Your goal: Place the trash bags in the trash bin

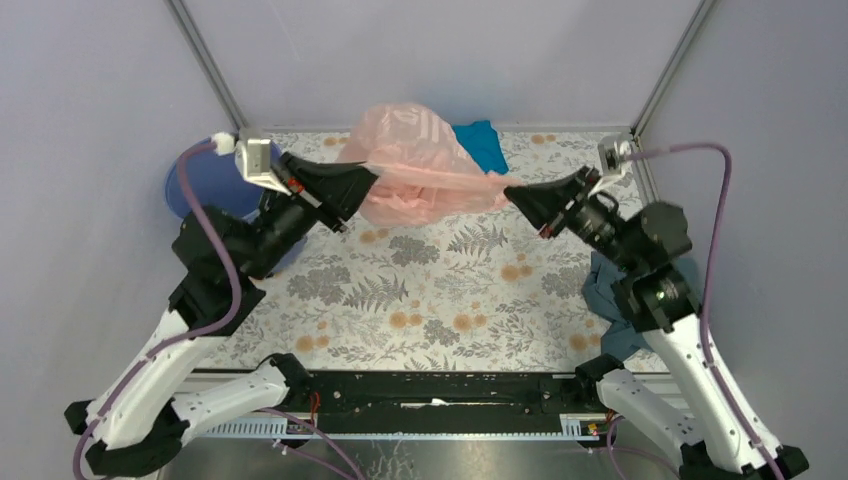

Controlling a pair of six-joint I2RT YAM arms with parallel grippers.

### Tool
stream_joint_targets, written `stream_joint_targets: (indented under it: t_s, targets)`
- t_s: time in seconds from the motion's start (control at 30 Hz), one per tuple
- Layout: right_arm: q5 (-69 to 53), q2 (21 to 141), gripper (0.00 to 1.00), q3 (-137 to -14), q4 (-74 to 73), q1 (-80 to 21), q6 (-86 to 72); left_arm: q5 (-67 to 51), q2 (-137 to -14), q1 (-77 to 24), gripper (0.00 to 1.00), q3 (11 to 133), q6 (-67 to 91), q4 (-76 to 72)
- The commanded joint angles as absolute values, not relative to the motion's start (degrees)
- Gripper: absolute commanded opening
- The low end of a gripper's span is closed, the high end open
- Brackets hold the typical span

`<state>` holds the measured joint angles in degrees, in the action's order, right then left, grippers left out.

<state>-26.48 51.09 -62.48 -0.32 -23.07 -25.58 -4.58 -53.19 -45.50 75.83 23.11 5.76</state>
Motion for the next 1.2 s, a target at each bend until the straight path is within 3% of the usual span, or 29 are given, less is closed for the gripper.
stream_joint_targets:
  t_s: [0.0,0.1,0.3,0.4,0.6,0.93,1.07,1.17]
  targets:
    - [-17.31,56.08,0.00,-44.84,-2.14,-23.38,-32.90,11.37,-61.12,-43.17,0.00,59.56,34.92,19.78]
    - [-24.72,63.63,0.00,-43.37,-4.55,-23.33,-31.68,4.99,-64.20,-40.14,0.00,57.28,34.02,22.53]
    - [-24.63,60.87,0.00,-60.65,-7.78,-23.47,-25.74,-11.27,-57.46,-40.72,0.00,71.23,27.84,13.55]
    - [-28.40,60.74,0.00,-64.86,-9.05,-23.46,-23.96,-18.35,-57.07,-40.86,0.00,70.73,30.56,9.32]
    - [-22.06,53.66,0.00,-47.73,-5.77,-23.38,-26.56,-10.89,-52.77,-40.78,0.00,56.82,35.23,12.10]
    - [-20.62,51.99,0.00,-46.14,-11.98,-23.42,-23.54,-4.18,-52.24,-40.64,0.00,59.72,35.28,27.86]
    - [-19.49,50.82,0.00,-45.65,-12.35,-23.44,-24.43,-4.16,-53.16,-40.65,0.11,59.52,37.06,30.39]
    - [-18.34,49.84,0.00,-44.99,-11.85,-23.44,-26.41,-5.41,-51.69,-40.69,0.43,56.42,39.29,29.08]
